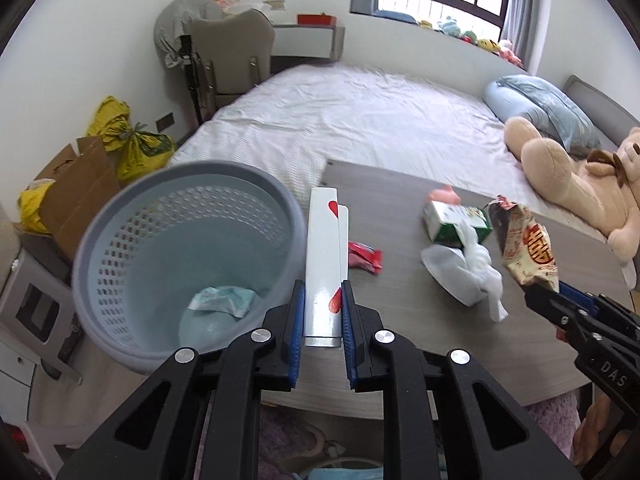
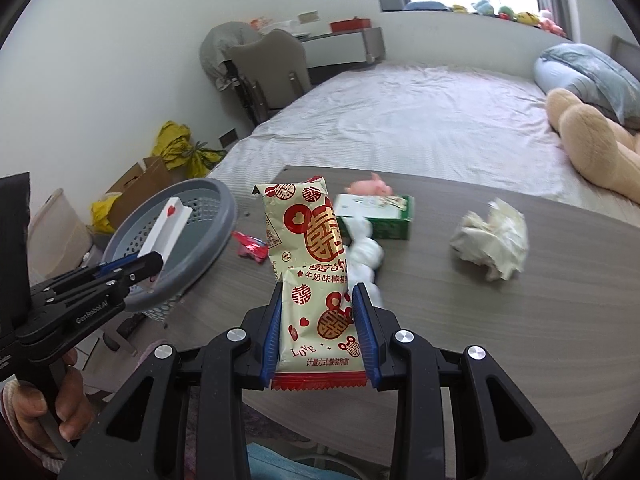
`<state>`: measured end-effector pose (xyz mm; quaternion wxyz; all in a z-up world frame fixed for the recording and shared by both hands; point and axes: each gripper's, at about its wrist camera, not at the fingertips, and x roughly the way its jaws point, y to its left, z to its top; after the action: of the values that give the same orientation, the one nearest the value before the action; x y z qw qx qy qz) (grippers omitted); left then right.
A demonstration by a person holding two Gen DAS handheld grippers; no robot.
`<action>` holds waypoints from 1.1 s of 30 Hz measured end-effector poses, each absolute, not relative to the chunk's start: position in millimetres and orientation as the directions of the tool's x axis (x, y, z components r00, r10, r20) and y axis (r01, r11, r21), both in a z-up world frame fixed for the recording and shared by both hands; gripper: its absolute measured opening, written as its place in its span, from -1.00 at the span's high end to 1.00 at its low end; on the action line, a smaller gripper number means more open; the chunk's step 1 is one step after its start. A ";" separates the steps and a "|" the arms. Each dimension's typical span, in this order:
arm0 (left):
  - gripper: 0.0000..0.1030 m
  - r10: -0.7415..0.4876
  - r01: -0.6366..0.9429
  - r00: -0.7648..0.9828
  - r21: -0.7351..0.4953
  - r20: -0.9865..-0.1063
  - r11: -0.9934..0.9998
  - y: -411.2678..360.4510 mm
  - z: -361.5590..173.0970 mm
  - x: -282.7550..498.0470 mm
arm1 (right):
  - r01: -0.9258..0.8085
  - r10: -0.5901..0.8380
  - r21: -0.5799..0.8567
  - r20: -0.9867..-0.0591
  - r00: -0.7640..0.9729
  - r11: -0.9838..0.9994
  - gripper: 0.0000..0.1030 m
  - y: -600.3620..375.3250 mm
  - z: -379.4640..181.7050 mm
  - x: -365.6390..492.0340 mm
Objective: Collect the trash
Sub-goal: 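Carry the tube and snack bag over the grey basket with both grippers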
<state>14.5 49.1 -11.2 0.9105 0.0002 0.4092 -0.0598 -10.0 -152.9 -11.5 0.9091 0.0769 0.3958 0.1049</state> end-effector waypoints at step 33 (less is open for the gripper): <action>0.67 0.044 -0.121 0.658 -0.048 -0.752 0.991 186.8 -19.1 54.9 | -0.392 0.406 0.204 -0.730 0.550 0.897 0.36 8.1 -15.8 81.9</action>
<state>54.9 186.8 -19.1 0.9093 -0.0470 0.4109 0.0455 81.9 8.1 -15.8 0.8804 0.0086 0.4166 0.2267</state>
